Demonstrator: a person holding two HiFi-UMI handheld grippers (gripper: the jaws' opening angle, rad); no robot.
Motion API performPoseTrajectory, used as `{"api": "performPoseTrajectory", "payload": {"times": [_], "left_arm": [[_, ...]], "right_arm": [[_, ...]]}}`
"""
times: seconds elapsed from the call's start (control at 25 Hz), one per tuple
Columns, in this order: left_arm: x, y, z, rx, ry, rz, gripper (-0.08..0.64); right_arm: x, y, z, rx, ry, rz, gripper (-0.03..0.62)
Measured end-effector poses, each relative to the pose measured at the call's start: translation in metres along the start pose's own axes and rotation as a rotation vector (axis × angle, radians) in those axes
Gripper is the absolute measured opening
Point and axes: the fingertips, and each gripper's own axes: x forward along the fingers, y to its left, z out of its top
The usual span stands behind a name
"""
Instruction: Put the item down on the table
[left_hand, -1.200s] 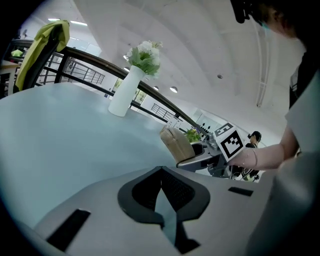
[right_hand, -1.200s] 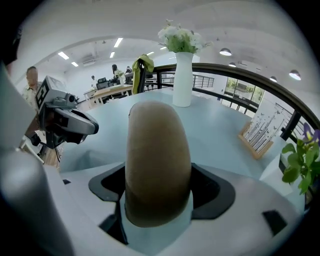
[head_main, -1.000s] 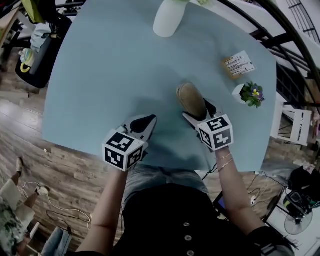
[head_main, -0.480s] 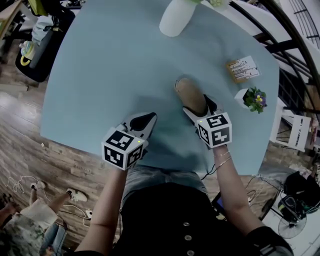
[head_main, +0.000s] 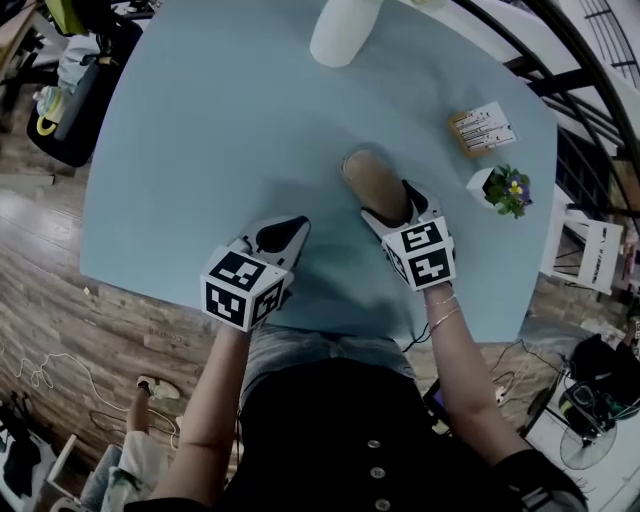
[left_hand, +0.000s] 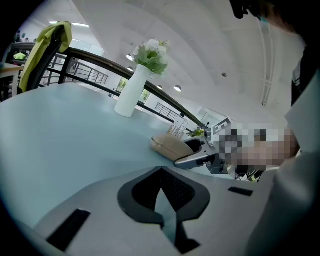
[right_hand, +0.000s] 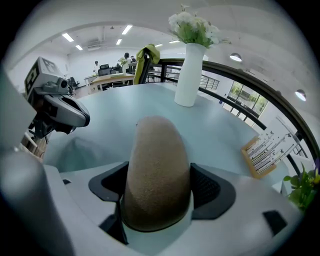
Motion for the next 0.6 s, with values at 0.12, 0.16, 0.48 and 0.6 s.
{"api": "performPoseTrajectory", "payload": {"times": [0.12, 0.16, 0.48, 0.6], "left_arm": [[0.001, 0.002, 0.002, 0.014, 0.002, 0.017, 0.018], [0.0, 0.001, 0.003, 0.018, -0.001, 0.019, 0.018], [-0.003, -0.007, -0.001, 0.066, 0.022, 0.019, 0.018], [-0.003, -0.012, 0.001, 0.088, 0.02, 0.014, 0.018]], "right_arm": [[-0.001, -0.001, 0.0, 0.003, -0.01, 0.002, 0.383], [-0.001, -0.002, 0.0, 0.006, -0.013, 0.002, 0.383], [-0.004, 0.007, 0.0, 0.046, -0.036, 0.039, 0.383], [-0.01, 0.009, 0.001, 0.055, -0.058, 0.058, 0.385]]}}
